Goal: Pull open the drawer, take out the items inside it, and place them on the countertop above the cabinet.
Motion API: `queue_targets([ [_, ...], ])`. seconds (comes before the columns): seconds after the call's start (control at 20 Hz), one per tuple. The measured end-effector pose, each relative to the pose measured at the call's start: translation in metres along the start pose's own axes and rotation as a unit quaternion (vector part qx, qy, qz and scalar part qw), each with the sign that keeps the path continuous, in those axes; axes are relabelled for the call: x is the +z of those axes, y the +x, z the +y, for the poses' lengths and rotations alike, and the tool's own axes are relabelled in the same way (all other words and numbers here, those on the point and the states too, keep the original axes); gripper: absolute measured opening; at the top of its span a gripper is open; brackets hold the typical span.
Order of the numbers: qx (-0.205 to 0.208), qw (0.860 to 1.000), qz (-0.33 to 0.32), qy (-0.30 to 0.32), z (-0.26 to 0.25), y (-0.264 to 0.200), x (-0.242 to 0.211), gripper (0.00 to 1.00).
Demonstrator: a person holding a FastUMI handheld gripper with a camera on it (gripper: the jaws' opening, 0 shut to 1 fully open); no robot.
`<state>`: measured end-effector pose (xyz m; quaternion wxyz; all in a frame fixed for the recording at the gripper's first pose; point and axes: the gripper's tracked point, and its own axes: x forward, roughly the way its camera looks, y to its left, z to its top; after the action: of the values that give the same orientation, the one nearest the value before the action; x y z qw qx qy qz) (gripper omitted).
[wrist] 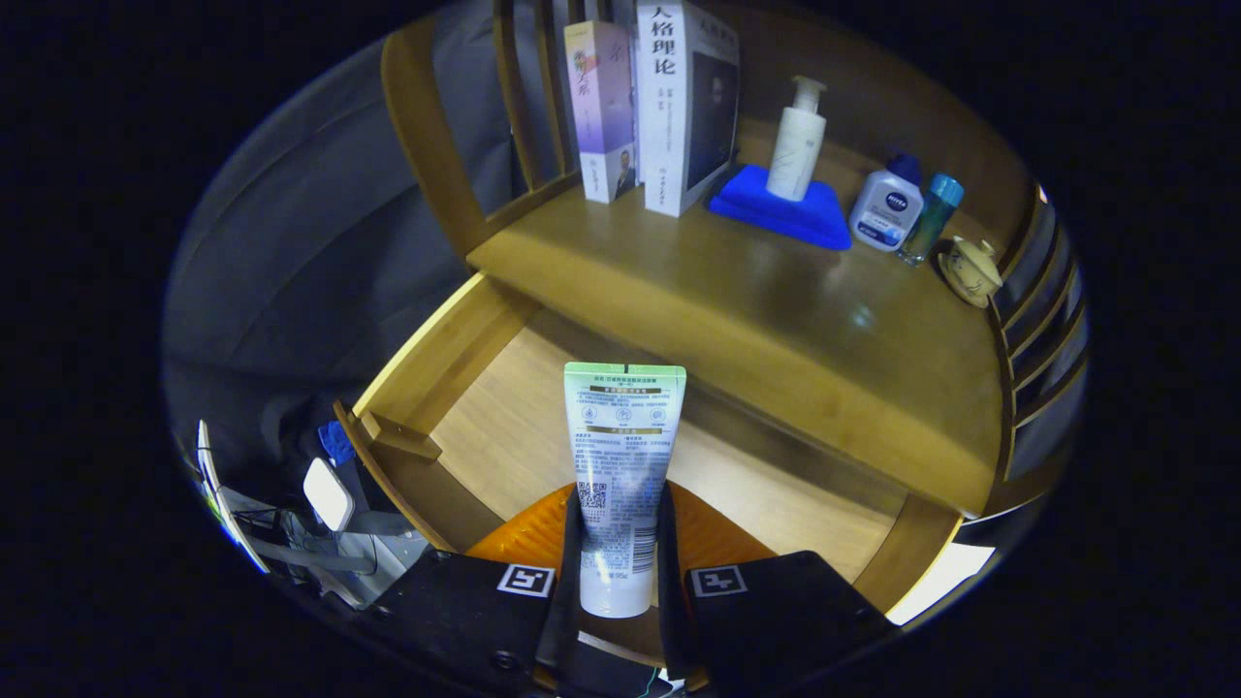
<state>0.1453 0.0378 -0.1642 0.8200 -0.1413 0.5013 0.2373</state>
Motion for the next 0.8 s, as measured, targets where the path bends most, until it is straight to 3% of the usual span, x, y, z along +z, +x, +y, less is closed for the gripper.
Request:
queue_targets([
  [0.4,-0.034,0.993,-0.047,0.103,-0.071,-0.004,0.065,0.37],
  [0.8,-0.054,0.971,-0.056,0.225,-0.126,0.024,0.106,0.36],
])
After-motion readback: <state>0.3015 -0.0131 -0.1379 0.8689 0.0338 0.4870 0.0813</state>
